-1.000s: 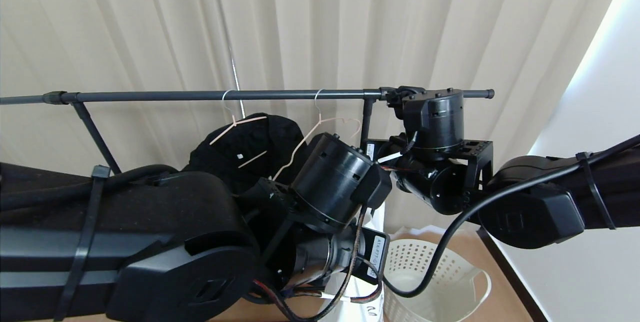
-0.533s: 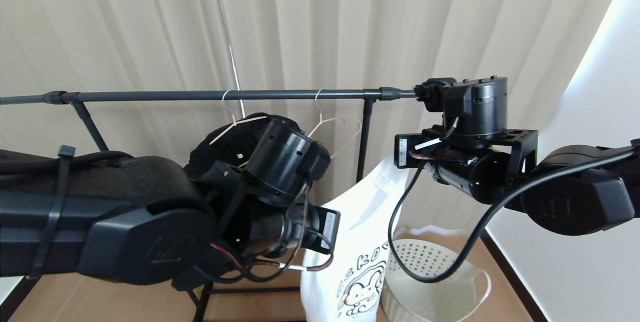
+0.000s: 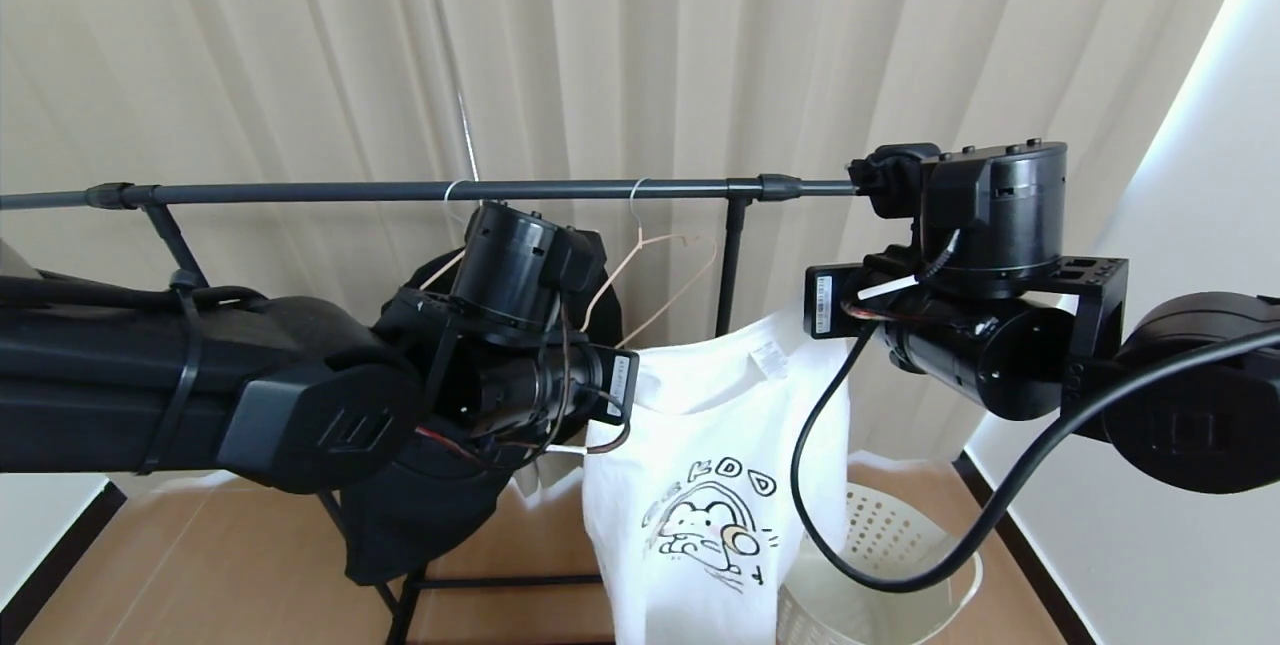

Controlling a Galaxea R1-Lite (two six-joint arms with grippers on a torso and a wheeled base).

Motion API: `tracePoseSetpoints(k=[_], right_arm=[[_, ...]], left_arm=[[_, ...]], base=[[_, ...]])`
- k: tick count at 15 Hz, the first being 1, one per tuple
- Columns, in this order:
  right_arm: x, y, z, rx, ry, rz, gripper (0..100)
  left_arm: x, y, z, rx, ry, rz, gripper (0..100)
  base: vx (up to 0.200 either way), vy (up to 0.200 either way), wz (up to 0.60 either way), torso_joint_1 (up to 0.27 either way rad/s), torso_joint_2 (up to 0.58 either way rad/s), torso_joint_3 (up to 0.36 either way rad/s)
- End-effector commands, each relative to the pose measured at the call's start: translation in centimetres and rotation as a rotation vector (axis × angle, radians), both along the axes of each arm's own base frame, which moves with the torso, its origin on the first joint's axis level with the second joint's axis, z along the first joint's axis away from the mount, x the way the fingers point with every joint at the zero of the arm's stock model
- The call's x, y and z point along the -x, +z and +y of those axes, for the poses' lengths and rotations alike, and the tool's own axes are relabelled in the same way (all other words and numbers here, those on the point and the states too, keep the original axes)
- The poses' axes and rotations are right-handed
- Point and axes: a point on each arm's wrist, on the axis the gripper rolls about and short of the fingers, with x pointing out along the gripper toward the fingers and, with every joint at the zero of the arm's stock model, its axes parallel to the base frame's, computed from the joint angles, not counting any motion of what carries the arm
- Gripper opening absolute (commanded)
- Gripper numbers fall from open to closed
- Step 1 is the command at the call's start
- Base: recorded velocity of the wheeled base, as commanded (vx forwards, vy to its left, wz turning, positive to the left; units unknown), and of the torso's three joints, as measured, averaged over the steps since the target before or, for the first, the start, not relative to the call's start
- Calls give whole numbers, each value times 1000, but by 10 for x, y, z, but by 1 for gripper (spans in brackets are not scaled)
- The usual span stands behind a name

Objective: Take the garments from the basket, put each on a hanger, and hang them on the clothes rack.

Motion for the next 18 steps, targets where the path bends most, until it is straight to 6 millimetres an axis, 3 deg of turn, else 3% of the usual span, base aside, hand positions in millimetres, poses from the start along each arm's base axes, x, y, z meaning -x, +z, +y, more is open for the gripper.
tracePoseSetpoints(k=[1, 6, 9, 14, 18], right_arm=[[0, 1, -1, -3, -3, -5, 0], [-5, 3, -7, -6, -26, -12, 0], [-4, 3, -8, -6, -26, -12, 0], [-4, 6, -8, 5, -21, -25, 0], [-3, 8, -9, 12, -18, -29, 0]], left_arm=[[-2, -3, 0, -8, -1, 4, 100], [-25, 7, 27, -50, 32, -48, 100], [-57, 4, 40, -114, -30, -84, 100], [-134, -29, 21, -154, -51, -135, 100], [-162, -54, 5, -154, -52, -139, 100]], base=[[0, 0, 0, 0, 0, 0], [0, 0, 0, 0, 0, 0], [0, 0, 0, 0, 0, 0], [0, 0, 0, 0, 0, 0], [0, 0, 0, 0, 0, 0]])
